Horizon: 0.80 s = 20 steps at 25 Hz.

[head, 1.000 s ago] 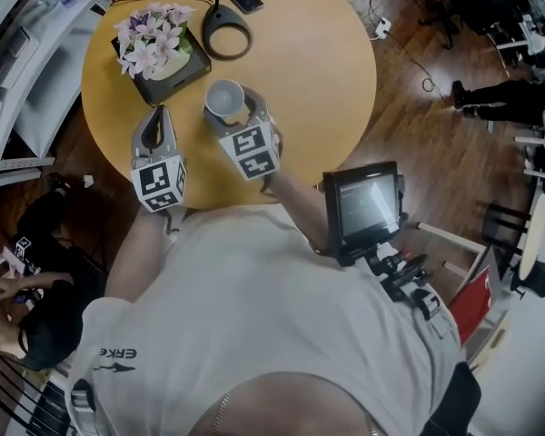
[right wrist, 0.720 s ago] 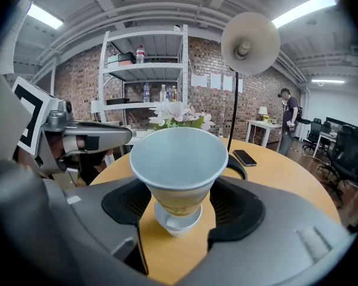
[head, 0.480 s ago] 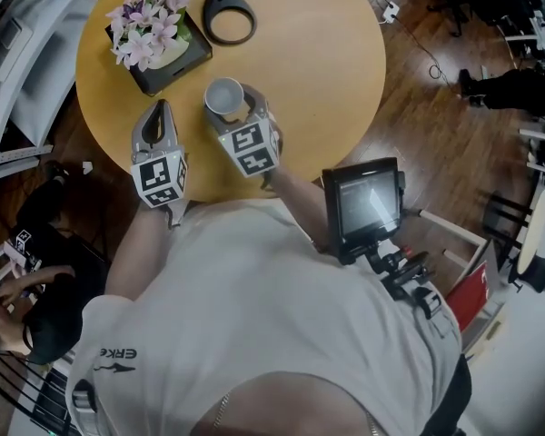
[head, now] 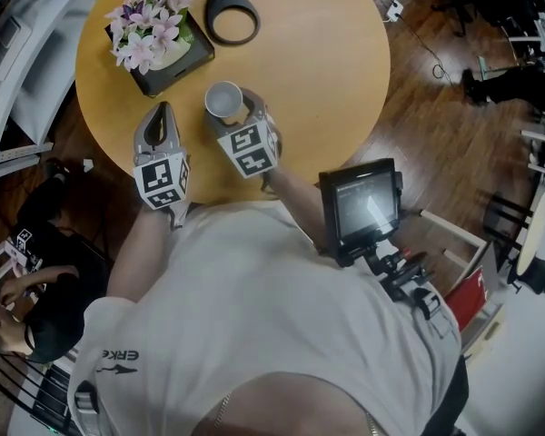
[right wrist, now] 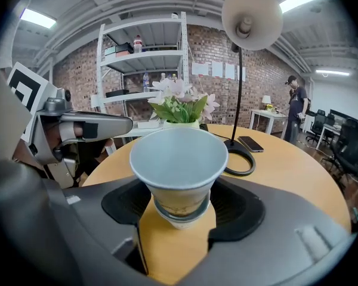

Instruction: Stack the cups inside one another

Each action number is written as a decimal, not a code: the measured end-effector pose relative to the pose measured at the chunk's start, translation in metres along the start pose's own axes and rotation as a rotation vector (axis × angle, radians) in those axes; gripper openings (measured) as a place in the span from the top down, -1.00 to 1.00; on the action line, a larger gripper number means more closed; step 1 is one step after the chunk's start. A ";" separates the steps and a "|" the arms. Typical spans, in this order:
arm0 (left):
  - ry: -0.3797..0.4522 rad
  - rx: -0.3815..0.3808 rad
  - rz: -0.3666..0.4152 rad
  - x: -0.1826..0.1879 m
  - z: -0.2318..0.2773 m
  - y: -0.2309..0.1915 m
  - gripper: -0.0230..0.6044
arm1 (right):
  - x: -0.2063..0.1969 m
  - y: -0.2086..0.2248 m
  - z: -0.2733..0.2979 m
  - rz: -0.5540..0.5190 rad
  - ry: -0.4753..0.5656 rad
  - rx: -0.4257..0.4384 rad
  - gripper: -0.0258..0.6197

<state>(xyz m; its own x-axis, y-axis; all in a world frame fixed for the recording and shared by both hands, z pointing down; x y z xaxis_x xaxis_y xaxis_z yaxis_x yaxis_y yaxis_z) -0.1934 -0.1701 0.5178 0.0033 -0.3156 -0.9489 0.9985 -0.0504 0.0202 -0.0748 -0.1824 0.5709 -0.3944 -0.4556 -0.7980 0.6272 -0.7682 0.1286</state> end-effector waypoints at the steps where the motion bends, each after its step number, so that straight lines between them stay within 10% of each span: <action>1: -0.001 0.000 0.001 0.000 0.000 0.000 0.92 | -0.002 0.000 0.001 0.004 -0.004 0.000 -0.08; 20: -0.019 -0.009 0.008 -0.003 0.008 0.004 0.92 | -0.009 0.001 0.009 0.003 -0.034 0.034 -0.25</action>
<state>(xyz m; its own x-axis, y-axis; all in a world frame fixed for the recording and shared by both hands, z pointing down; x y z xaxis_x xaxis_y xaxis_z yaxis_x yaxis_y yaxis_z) -0.1893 -0.1769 0.5237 0.0104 -0.3342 -0.9424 0.9989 -0.0397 0.0251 -0.0769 -0.1830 0.5834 -0.4150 -0.4728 -0.7773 0.6056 -0.7812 0.1518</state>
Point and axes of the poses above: the fingertips, and each gripper's own axes: z forward along the fingers, y to its right, x out of its top, the point moved 1 cm from there along -z, backward along the fingers, and after that the axes turned 10 degrees about x, right-handed, at the moved point
